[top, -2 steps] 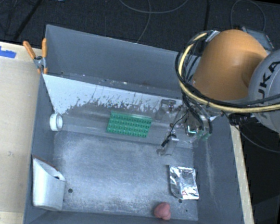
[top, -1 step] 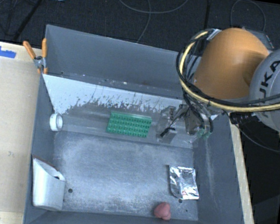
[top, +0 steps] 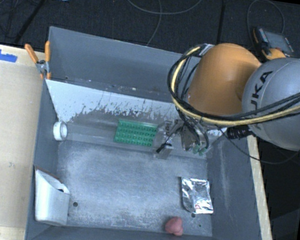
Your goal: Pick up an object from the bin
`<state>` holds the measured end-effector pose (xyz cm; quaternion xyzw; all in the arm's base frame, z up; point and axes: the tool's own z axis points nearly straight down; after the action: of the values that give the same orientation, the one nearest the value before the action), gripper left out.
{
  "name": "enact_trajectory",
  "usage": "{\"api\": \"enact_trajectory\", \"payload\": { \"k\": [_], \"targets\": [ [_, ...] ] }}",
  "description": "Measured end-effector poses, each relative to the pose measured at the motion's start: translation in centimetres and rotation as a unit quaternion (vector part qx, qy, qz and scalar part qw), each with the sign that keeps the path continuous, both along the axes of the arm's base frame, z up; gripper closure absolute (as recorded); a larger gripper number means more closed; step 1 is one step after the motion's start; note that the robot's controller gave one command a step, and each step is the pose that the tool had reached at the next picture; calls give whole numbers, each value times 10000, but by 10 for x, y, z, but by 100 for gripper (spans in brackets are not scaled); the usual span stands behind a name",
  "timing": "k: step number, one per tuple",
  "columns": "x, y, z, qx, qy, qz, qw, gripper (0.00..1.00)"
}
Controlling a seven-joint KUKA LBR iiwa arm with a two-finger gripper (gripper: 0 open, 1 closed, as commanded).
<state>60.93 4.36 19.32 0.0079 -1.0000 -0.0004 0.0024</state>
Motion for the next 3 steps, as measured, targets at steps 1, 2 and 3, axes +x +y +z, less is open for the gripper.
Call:
{"api": "enact_trajectory", "payload": {
  "k": [1,2,3],
  "targets": [
    [-1,-5,-13,-5,-17,-249,9997,100],
    [-13,-3,14,-1,-40,-375,9993,100],
    [-28,-9,-33,-10,-2,-1071,9942,100]
  ]
}}
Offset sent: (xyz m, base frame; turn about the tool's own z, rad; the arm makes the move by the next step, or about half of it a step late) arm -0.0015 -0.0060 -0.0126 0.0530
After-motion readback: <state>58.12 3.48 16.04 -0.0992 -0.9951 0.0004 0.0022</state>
